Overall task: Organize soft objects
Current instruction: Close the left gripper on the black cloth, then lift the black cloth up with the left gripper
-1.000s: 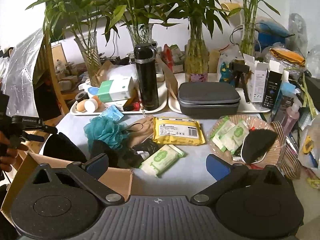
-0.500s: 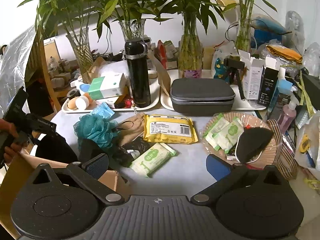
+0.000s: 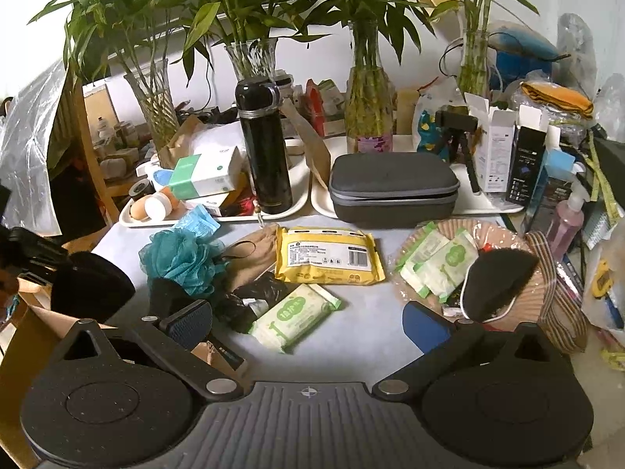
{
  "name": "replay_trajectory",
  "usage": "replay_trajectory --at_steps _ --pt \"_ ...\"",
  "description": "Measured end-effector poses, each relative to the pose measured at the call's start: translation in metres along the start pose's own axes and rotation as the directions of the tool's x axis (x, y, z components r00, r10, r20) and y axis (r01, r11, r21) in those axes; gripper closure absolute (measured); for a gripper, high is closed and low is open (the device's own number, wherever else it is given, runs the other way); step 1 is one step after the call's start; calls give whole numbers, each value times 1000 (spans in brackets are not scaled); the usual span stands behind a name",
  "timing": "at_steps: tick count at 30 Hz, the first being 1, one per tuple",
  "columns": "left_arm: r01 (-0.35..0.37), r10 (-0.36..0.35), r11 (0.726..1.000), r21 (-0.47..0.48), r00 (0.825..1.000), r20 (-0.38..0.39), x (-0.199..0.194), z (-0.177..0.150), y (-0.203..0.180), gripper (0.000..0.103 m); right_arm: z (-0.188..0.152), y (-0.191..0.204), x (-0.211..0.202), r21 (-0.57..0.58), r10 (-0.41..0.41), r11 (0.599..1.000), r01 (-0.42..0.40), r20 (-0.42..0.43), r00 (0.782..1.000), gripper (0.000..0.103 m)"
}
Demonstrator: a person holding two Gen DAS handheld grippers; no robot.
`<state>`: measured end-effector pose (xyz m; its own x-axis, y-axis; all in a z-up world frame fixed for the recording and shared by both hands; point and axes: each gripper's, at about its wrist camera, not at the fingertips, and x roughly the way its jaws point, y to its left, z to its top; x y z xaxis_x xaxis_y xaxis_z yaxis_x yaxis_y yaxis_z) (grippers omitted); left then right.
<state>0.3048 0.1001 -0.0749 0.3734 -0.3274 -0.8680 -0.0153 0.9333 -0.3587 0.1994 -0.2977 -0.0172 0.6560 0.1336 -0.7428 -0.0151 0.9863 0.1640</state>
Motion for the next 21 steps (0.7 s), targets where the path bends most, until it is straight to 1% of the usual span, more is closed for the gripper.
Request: replay_trajectory --at_steps 4,7,12,16,18,21 --pt "8 -14 998 58 995 102 -25 -9 -4 68 0 -1 6 -4 19 1000 -19 6 1000 0" --pt "7 -22 996 89 985 172 -41 -15 -8 68 1 -1 13 -21 11 1000 -11 14 1000 0" --pt "-7 -32 992 129 955 296 -67 -27 -12 69 4 -2 29 -15 29 999 -29 16 999 0" --pt "-33 -25 987 154 933 360 -78 -35 -13 69 8 -3 46 -18 36 999 -35 17 999 0" --pt "-42 -24 985 167 926 376 -82 -38 -13 69 11 -3 56 -23 42 999 -41 15 999 0" --pt "-34 -40 983 182 920 389 -85 -42 -11 69 17 -2 71 -46 57 997 -56 24 998 0"
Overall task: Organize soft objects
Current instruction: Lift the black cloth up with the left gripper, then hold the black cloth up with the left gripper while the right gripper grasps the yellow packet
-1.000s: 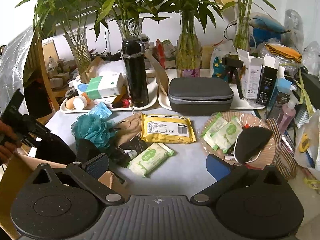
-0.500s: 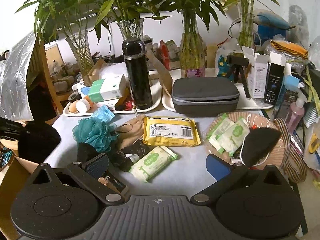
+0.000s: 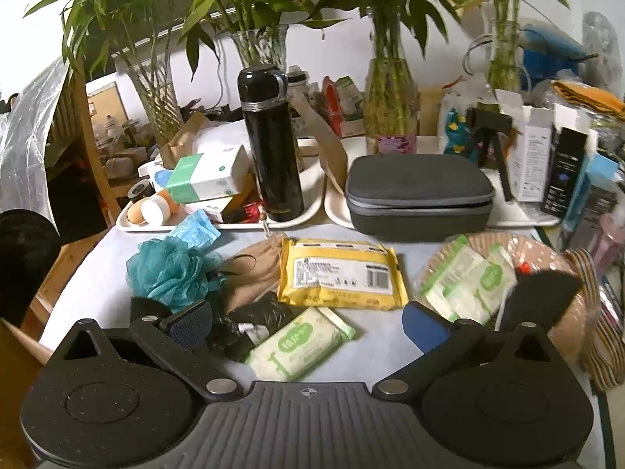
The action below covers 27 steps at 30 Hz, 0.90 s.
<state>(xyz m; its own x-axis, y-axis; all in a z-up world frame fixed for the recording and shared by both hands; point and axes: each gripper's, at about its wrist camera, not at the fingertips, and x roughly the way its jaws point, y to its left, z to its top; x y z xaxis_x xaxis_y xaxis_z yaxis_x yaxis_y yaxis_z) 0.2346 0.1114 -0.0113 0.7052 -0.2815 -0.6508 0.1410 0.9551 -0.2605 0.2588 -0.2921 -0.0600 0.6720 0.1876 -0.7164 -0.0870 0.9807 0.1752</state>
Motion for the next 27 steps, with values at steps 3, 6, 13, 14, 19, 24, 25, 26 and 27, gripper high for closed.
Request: replay_trajectory --at_steps 3,6,13,14,19,24,25,26,27 --pt "-4 4 1000 17 1000 15 -3 -3 0 68 3 1 20 -39 -8 999 8 -3 1000 0" --pt "1 -2 1000 26 1000 23 -3 -6 2 68 6 -3 43 -48 -18 999 16 -29 999 0" --pt "5 -5 1000 10 1000 20 3 -13 12 68 9 -15 88 -29 -8 1000 6 -75 997 0" --pt "6 -6 1000 7 1000 21 4 -15 14 68 9 -16 94 -29 -12 1000 9 -81 997 0" --pt "7 -7 1000 -7 1000 22 6 -18 19 68 11 -24 127 -16 -26 1000 24 -106 994 0" --pt "9 -8 1000 -11 1000 25 7 -18 21 68 14 -37 159 18 -42 999 44 -130 991 0" --pt "10 -10 1000 -12 1000 25 7 -18 21 68 14 -39 164 22 -49 998 53 -139 989 0" --pt "11 -10 1000 -14 1000 25 7 -18 22 68 14 -42 170 34 -39 998 45 -149 988 0" --pt "10 -9 1000 -15 1000 25 8 -18 22 68 14 -45 176 52 -20 998 29 -161 987 0"
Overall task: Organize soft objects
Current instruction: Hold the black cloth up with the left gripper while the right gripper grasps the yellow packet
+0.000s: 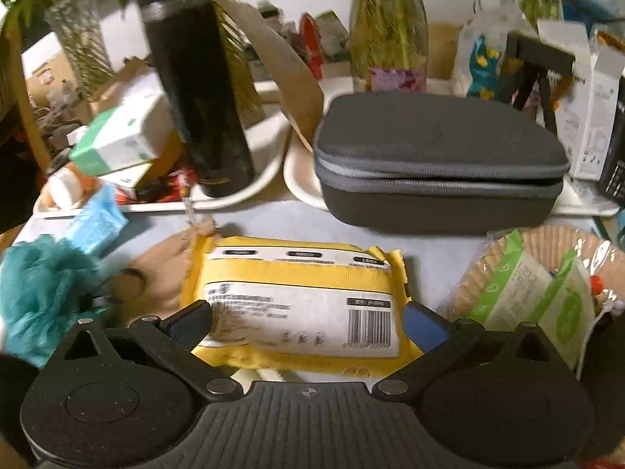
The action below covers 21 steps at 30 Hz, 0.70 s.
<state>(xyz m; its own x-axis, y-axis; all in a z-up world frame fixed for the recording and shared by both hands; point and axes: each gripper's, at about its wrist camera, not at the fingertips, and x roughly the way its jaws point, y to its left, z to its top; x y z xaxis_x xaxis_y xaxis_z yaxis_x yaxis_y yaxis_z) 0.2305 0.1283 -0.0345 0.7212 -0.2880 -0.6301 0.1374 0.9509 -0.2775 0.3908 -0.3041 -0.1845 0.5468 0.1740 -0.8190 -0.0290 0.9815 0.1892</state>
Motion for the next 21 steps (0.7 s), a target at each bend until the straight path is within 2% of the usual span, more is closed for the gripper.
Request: replay_trajectory --at_steps 5,7,9,11,13,14,21 --pt "-13 13 1000 -7 1000 0 1 -1 0 69 3 0 10 11 6 1000 -6 6 1000 0" --pt "-17 17 1000 -10 1000 -2 2 -1 1 68 3 5 10 -15 -7 1000 7 12 1000 5" --pt "-21 21 1000 -15 1000 -3 2 0 2 68 4 8 7 -32 -18 999 19 29 999 23" --pt "-22 22 1000 -19 1000 -1 2 0 2 68 6 6 5 -13 -1 1000 2 25 1000 29" --pt "-25 25 999 -21 1000 3 2 1 2 68 6 5 1 -13 0 1000 1 37 999 39" --pt "-27 27 999 -22 1000 5 1 1 2 68 7 3 -1 2 0 1000 0 39 999 49" --pt "-35 36 999 -37 999 22 -3 4 2 68 5 7 -10 -40 15 999 -13 42 999 60"
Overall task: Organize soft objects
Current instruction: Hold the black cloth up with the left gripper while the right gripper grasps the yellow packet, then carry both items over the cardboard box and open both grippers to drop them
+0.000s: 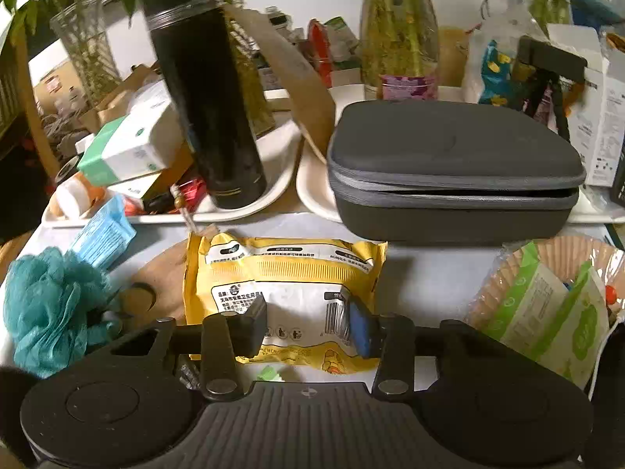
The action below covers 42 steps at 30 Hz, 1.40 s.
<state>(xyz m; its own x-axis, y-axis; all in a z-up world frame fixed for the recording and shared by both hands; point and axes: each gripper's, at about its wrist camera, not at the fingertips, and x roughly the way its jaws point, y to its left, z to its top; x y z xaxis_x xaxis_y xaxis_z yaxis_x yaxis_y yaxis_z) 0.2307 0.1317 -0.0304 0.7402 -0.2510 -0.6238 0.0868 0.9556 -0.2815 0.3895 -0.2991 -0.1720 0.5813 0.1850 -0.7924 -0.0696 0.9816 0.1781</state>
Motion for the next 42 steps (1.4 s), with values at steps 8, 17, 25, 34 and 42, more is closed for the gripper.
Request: replay_trajectory --at_steps 8,17,25,34,42 --pt "10 -10 1000 -5 999 34 -11 8 0 68 8 -1 -25 6 -3 1000 3 64 998 63" --pt "45 -45 999 5 996 77 -31 20 -10 69 12 7 -73 -19 2 1000 0 120 993 64" --pt "89 -93 995 40 990 106 -55 24 -30 69 10 22 -132 -68 16 998 -5 160 987 64" --pt "120 -130 989 83 984 125 -81 22 -51 69 -2 48 -197 -122 56 992 -32 202 978 64" --pt "155 -171 980 128 978 122 -101 12 -68 69 -21 68 -247 -152 105 986 -70 232 967 64"
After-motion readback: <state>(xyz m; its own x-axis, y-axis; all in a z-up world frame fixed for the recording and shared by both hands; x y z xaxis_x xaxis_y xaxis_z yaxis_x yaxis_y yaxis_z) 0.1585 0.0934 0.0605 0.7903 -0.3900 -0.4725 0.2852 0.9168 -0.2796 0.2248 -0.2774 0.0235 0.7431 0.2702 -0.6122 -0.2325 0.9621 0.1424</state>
